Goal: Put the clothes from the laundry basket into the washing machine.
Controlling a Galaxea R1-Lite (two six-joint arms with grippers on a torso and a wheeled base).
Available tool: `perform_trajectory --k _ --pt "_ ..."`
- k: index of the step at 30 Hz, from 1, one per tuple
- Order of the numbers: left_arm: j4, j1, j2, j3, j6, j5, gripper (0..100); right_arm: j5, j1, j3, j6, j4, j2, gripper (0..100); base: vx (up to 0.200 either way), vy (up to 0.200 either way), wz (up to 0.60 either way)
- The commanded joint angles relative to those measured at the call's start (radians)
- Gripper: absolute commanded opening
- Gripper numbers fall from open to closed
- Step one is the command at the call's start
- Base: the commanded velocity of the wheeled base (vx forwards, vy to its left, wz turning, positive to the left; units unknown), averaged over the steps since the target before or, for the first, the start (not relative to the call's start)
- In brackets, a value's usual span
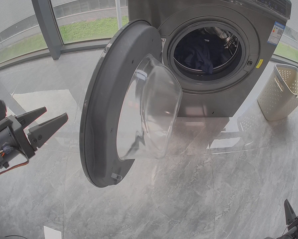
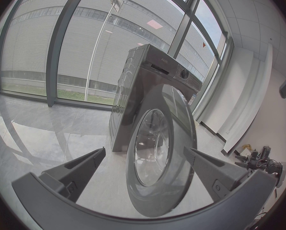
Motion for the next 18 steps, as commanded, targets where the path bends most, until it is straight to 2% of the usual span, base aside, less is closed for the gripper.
perform_trajectory --k 1,6,10,11,14,18 --pt "-0.021 -0.002 0.108 -0.041 0.014 0.002 100 0.000 0.000 0.015 0.000 0.000 -0.016 100 0.000 0.000 0.00" --pt "-0.075 -0.030 0.200 -0.097 0.007 -0.001 100 0.000 0.000 0.015 0.000 0.000 -0.016 100 0.000 0.000 0.00" --pt "-0.089 -0.080 0.225 -0.113 0.003 0.001 100 0.000 0.000 0.015 -0.002 0.000 -0.016 100 0.000 0.000 0.00" --pt "-0.089 -0.117 0.237 -0.116 0.003 0.001 100 0.000 0.000 0.015 -0.003 0.000 -0.016 100 0.000 0.000 0.00" --pt "-0.089 -0.160 0.264 -0.131 0.006 0.005 100 0.000 0.000 0.015 -0.005 0.000 -0.016 100 0.000 0.000 0.00" --pt "-0.095 -0.208 0.318 -0.174 0.007 0.039 100 0.000 0.000 0.015 -0.003 0.000 -0.016 100 0.000 0.000 0.00"
